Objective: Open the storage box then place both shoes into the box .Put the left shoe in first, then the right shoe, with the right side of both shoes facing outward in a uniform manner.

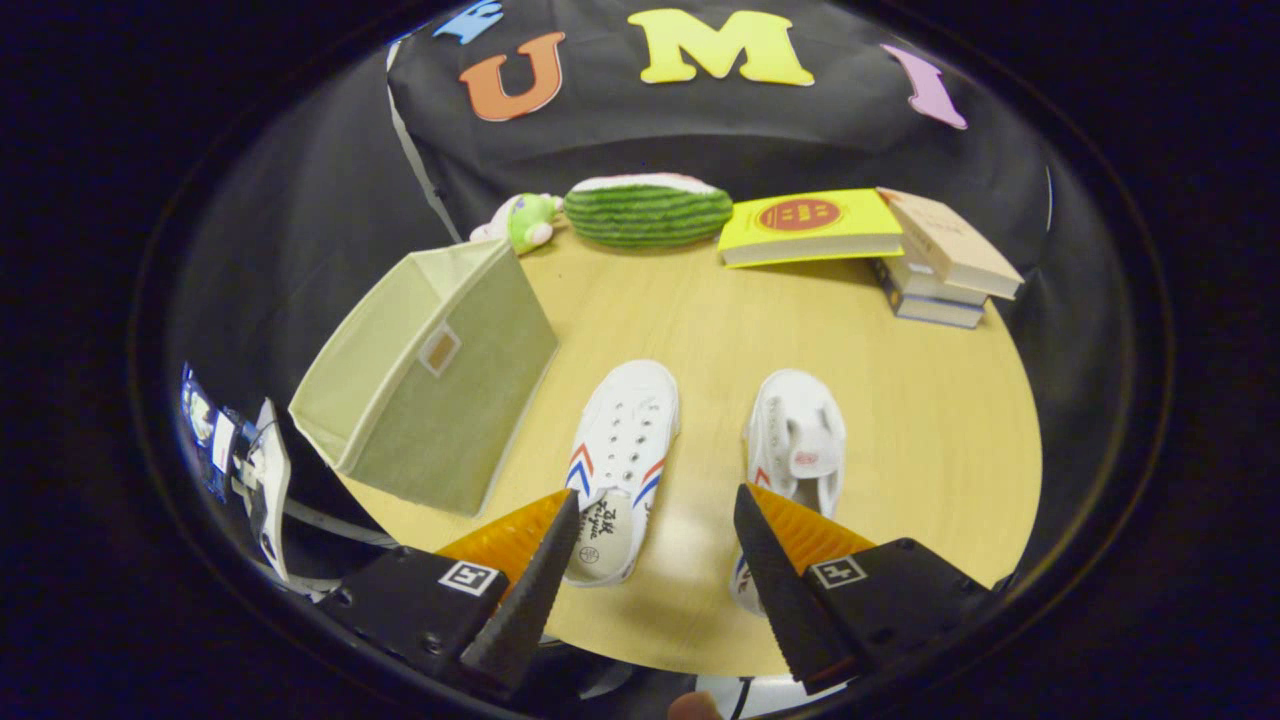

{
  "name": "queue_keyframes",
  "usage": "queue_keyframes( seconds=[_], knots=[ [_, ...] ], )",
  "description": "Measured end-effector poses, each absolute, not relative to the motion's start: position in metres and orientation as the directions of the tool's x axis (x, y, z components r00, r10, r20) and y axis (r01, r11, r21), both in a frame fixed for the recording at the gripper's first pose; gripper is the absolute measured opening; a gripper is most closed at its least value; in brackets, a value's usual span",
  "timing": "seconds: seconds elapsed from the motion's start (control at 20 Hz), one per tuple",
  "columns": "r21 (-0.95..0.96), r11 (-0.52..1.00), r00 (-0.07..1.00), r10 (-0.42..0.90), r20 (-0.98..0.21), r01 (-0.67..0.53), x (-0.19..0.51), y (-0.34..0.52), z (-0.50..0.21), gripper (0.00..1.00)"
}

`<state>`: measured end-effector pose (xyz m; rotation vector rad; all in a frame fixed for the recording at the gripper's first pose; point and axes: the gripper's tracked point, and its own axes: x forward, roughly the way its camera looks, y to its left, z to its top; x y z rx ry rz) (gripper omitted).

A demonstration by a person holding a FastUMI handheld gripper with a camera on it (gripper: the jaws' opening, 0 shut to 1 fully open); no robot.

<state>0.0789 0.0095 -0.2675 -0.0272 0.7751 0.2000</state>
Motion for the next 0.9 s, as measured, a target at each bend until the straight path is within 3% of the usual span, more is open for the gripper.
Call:
queue_keyframes(
  seconds=[0.4,0.5,0.75,0.9],
  knots=[
    [0.194,0.970,0.490,0.242,-0.837,-0.148,0.107,0.017,-0.343,0.75],
    [0.220,0.966,0.465,0.257,-0.847,-0.133,0.112,0.019,-0.345,0.61],
    [0.289,0.956,0.412,0.286,-0.865,-0.058,0.111,0.025,-0.343,0.14],
    [0.343,0.939,0.415,0.320,-0.852,-0.019,0.108,0.030,-0.337,0.06]
  ],
)
